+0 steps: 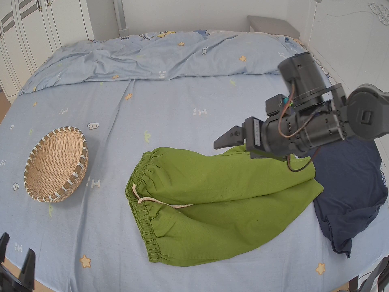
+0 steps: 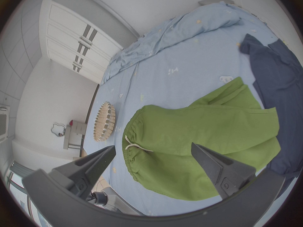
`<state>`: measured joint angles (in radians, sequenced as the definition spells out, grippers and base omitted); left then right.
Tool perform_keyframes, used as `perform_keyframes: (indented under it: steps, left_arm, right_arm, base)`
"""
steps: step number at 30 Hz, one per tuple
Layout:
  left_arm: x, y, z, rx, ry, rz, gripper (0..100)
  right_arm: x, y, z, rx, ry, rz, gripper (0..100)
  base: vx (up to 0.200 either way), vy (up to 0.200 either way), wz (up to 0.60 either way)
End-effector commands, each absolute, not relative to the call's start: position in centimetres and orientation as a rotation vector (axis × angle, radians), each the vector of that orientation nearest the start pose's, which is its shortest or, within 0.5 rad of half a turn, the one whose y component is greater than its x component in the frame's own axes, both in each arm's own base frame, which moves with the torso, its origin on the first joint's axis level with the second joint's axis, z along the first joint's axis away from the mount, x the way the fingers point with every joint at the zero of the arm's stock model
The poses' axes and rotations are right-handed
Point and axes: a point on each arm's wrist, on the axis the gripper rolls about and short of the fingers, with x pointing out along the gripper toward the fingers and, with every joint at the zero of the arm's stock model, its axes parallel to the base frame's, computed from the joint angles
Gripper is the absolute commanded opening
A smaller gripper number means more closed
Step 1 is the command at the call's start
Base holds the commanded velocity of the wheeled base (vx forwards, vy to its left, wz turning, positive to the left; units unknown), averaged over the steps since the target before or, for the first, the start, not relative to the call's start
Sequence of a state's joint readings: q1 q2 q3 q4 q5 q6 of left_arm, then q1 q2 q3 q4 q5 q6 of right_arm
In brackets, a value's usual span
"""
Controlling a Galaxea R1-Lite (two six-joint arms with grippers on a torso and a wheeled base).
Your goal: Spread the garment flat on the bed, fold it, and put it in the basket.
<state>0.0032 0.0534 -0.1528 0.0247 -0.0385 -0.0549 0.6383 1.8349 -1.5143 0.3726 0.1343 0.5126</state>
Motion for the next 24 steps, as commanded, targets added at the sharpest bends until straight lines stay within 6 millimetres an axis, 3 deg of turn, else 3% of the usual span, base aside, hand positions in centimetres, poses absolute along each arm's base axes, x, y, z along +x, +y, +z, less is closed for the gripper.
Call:
perform_keyframes:
  steps: [1, 6, 9, 11, 12, 17, 21, 24]
  left_arm:
    - [1.3, -0.6, 22.2, -0.207, 0.144, -0.260, 100]
    - [7.2, -1.8, 20.5, -0.435, 0.476, -0.525, 100]
    - [9.4, -2.7, 18.7, -0.557, 0.617, -0.654, 100]
    - [10.1, -3.0, 17.7, -0.568, 0.653, -0.695, 100]
    - [11.0, -3.5, 15.8, -0.575, 0.704, -0.758, 100]
    - [12.2, -5.1, 11.0, -0.543, 0.811, -0.925, 100]
    - [14.3, -5.7, 7.9, -0.520, 0.883, -0.916, 100]
    - [14.4, -5.8, 5.6, -0.478, 0.943, -0.924, 100]
  right_arm:
    - [24.8, 11.2, 25.1, 0.446, 0.711, 0.510, 100]
    - [23.8, 8.9, 24.1, 0.479, 0.630, 0.485, 100]
    - [23.0, 7.3, 24.0, 0.500, 0.620, 0.487, 100]
    - [22.7, 6.8, 24.0, 0.510, 0.615, 0.494, 100]
    - [22.3, 6.1, 24.1, 0.526, 0.613, 0.504, 100]
    - [22.1, 5.8, 24.2, 0.536, 0.615, 0.533, 100]
    - [22.2, 5.9, 24.2, 0.532, 0.613, 0.537, 100]
    - [22.3, 6.0, 24.0, 0.525, 0.620, 0.541, 100]
  base:
    - [0.000, 0.000, 0.00]
    - [0.000, 0.000, 0.00]
    - [0.000, 0.000, 0.00]
    - [0.000, 0.000, 0.00]
    - [0.000, 0.000, 0.00]
    - [0.000, 0.000, 0.00]
    - [0.000, 0.000, 0.00]
    - [0.000, 0.000, 0.00]
